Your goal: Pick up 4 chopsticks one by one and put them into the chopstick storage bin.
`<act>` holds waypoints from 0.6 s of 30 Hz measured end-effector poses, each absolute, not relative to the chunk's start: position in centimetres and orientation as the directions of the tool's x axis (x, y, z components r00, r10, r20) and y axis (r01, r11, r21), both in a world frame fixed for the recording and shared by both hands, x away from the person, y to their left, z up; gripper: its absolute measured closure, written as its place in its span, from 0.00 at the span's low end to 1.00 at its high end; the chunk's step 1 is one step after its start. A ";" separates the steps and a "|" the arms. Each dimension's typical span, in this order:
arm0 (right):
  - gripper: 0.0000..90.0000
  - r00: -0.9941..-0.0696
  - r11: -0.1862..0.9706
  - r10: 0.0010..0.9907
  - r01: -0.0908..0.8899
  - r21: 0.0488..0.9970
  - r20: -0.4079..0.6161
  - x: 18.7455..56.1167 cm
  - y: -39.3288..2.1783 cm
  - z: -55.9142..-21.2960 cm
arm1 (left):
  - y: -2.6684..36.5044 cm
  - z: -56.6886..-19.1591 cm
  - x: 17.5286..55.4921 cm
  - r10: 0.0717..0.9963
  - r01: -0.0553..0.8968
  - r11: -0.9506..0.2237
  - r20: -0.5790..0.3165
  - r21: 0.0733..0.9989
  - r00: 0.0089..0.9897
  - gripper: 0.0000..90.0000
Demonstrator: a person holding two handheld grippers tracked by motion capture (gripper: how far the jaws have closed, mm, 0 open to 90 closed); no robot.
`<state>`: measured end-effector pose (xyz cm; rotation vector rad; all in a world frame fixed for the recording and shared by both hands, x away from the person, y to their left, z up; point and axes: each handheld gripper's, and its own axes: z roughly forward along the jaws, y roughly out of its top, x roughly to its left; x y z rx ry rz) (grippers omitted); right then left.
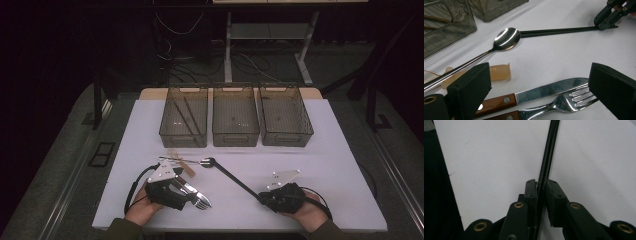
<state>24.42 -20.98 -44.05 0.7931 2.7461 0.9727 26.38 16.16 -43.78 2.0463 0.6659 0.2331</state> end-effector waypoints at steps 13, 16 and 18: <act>0.89 -0.831 0.647 0.556 0.452 0.615 0.026 26.1 -22.7 -44.1 | 16.1 -43.8 26.4 0.540 0.364 -0.414 -0.096 0.835 0.836 0.05; 0.89 -0.830 0.640 0.556 0.454 0.619 0.034 26.7 -23.1 -44.1 | 16.1 -43.8 26.4 0.538 0.362 -0.416 -0.095 0.834 0.838 0.05; 0.89 -0.834 0.640 0.551 0.451 0.621 0.038 26.8 -23.2 -44.2 | 16.1 -43.8 26.4 0.538 0.362 -0.416 -0.095 0.834 0.838 0.05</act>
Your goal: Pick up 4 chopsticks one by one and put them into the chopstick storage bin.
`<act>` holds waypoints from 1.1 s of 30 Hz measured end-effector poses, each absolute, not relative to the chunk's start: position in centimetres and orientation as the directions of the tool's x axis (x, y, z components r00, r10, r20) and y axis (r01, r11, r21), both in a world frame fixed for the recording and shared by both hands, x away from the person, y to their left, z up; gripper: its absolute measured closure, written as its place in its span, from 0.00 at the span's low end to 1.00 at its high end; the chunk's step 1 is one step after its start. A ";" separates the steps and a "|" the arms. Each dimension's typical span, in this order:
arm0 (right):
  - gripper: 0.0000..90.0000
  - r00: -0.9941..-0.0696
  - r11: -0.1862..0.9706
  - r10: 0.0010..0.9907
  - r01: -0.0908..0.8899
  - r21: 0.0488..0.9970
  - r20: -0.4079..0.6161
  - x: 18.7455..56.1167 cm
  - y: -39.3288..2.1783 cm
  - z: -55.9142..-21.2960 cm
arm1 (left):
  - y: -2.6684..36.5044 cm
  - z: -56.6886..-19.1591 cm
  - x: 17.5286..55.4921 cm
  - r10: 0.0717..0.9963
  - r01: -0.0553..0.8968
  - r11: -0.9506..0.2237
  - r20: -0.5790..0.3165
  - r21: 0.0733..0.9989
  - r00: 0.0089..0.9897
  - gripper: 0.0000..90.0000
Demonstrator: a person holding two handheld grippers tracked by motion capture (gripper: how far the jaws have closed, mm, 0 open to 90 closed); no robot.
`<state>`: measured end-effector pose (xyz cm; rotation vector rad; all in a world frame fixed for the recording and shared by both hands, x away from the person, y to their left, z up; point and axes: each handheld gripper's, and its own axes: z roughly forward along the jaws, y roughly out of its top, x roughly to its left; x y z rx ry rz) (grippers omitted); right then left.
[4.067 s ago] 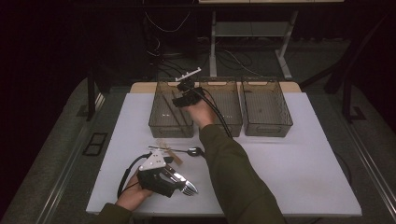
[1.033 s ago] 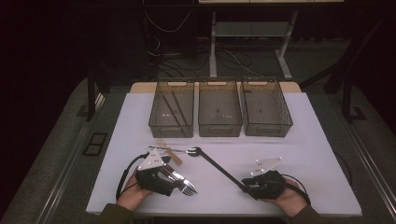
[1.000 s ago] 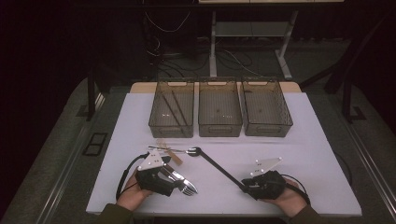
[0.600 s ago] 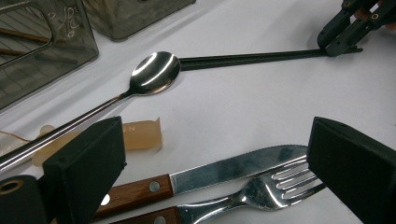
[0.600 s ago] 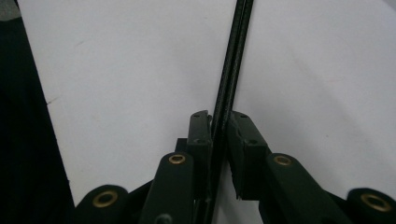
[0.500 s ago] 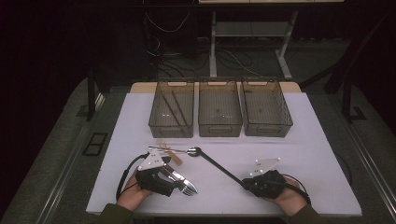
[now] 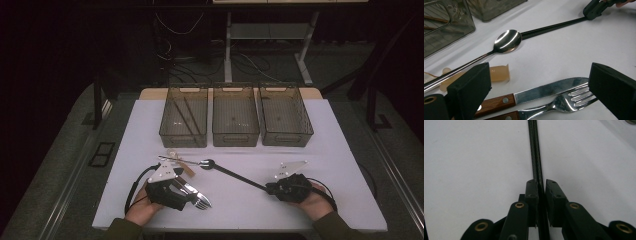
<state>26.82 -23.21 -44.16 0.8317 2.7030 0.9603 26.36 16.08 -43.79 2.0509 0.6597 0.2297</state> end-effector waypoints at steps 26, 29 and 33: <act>0.91 -0.870 0.617 0.475 0.433 0.657 0.128 30.7 -20.4 -43.8 | 16.0 -43.9 26.5 0.534 0.362 -0.422 -0.094 0.831 0.840 0.05; 0.91 -0.871 0.624 0.473 0.435 0.649 0.130 30.8 -20.2 -44.1 | 16.0 -43.9 26.5 0.535 0.362 -0.422 -0.094 0.831 0.840 0.05; 0.91 -0.873 0.628 0.471 0.432 0.647 0.125 30.8 -20.2 -44.1 | 16.0 -43.9 26.5 0.534 0.362 -0.422 -0.094 0.831 0.840 0.05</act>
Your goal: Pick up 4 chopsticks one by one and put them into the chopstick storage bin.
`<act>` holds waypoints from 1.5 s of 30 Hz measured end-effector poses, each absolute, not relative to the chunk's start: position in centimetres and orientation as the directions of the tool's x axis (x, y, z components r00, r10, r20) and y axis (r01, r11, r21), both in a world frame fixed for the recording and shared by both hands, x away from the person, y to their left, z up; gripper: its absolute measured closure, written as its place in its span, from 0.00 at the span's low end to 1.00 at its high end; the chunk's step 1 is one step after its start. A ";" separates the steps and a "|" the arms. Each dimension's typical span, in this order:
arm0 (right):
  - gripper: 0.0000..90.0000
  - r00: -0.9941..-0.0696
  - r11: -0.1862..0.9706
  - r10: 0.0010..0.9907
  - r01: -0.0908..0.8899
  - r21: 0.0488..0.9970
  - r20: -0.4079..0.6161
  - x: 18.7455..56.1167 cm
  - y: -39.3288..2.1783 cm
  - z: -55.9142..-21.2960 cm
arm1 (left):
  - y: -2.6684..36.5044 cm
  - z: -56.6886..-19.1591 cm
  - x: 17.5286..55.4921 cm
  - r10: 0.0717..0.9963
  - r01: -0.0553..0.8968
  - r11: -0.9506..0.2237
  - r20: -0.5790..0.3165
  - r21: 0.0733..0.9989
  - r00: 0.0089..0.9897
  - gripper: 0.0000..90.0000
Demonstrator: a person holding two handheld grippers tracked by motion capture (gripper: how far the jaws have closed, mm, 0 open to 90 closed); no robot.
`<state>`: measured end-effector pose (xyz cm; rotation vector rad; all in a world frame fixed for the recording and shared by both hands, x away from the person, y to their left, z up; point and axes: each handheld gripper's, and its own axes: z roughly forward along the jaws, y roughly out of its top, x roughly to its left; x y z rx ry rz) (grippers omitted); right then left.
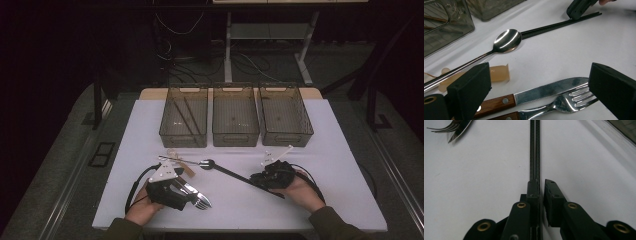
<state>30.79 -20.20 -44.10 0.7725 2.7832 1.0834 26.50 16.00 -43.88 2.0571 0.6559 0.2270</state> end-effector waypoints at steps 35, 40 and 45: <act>0.96 -0.891 0.662 0.454 0.359 0.657 0.030 30.6 -19.7 -44.5 | 16.0 -43.8 26.4 0.530 0.360 -0.427 -0.093 0.830 0.843 0.05; 0.96 -0.881 0.644 0.470 0.375 0.666 0.042 30.7 -20.3 -44.1 | 16.0 -43.8 26.4 0.529 0.359 -0.427 -0.093 0.830 0.843 0.05; 0.96 -0.879 0.627 0.474 0.378 0.681 0.051 30.8 -20.7 -43.8 | 16.0 -43.9 26.4 0.530 0.360 -0.425 -0.094 0.830 0.843 0.05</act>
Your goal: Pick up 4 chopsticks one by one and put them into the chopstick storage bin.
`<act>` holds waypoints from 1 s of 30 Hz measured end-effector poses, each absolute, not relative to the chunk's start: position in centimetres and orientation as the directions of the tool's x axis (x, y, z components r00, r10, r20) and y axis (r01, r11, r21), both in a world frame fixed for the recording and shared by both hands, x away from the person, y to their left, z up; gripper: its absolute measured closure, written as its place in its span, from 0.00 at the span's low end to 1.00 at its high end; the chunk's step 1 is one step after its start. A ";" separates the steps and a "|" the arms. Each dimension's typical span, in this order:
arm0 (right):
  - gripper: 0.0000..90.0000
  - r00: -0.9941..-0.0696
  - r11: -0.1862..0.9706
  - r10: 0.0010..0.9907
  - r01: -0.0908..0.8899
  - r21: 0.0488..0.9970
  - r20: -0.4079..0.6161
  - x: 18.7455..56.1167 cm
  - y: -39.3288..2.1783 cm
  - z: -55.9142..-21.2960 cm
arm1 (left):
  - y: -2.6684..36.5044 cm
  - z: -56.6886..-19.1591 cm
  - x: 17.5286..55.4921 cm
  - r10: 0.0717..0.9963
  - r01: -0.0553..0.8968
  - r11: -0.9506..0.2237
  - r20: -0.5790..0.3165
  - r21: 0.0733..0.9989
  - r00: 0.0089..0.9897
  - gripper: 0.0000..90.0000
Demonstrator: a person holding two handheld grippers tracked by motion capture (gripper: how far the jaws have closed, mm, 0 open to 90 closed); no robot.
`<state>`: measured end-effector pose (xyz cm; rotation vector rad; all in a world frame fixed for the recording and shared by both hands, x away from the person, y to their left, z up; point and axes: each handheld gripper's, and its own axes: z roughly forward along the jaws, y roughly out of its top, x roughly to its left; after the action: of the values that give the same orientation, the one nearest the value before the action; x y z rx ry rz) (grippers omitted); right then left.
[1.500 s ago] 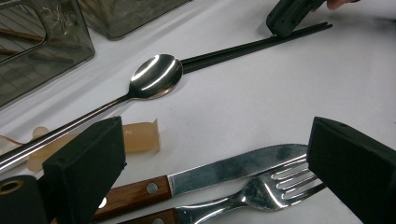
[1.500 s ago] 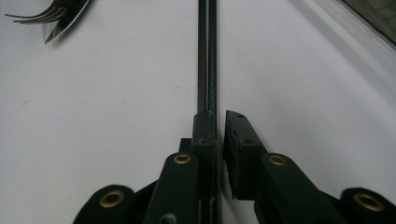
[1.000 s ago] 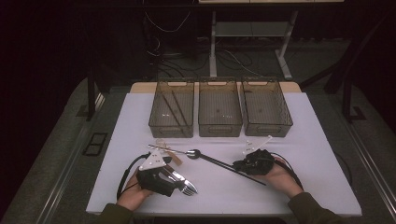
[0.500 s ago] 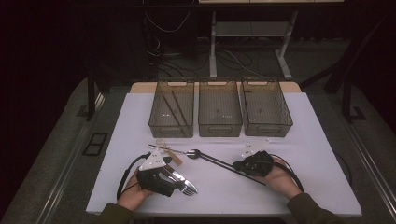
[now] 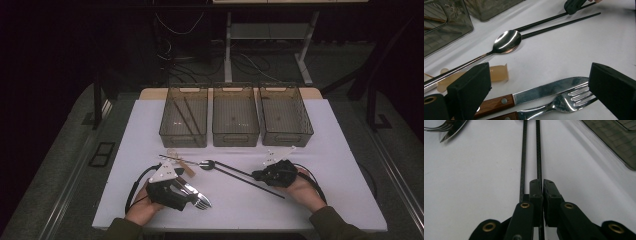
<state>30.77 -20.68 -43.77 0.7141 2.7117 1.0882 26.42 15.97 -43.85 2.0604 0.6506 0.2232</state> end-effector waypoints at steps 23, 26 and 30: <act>0.96 -0.859 0.514 0.503 0.390 0.764 0.100 30.9 -22.5 -41.4 | 16.1 -43.9 26.5 0.519 0.350 -0.431 -0.089 0.832 0.850 0.05; 0.96 -0.853 0.503 0.512 0.396 0.768 0.105 31.1 -22.5 -41.0 | 16.0 -44.0 26.4 0.517 0.346 -0.432 -0.086 0.833 0.852 0.05; 0.96 -0.845 0.491 0.525 0.401 0.774 0.105 31.3 -22.4 -40.4 | 16.0 -43.9 26.3 0.510 0.341 -0.444 -0.080 0.829 0.856 0.05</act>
<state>31.29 -22.36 -40.40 0.8078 2.5847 1.2828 26.33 16.00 -43.92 2.0761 0.6192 0.2236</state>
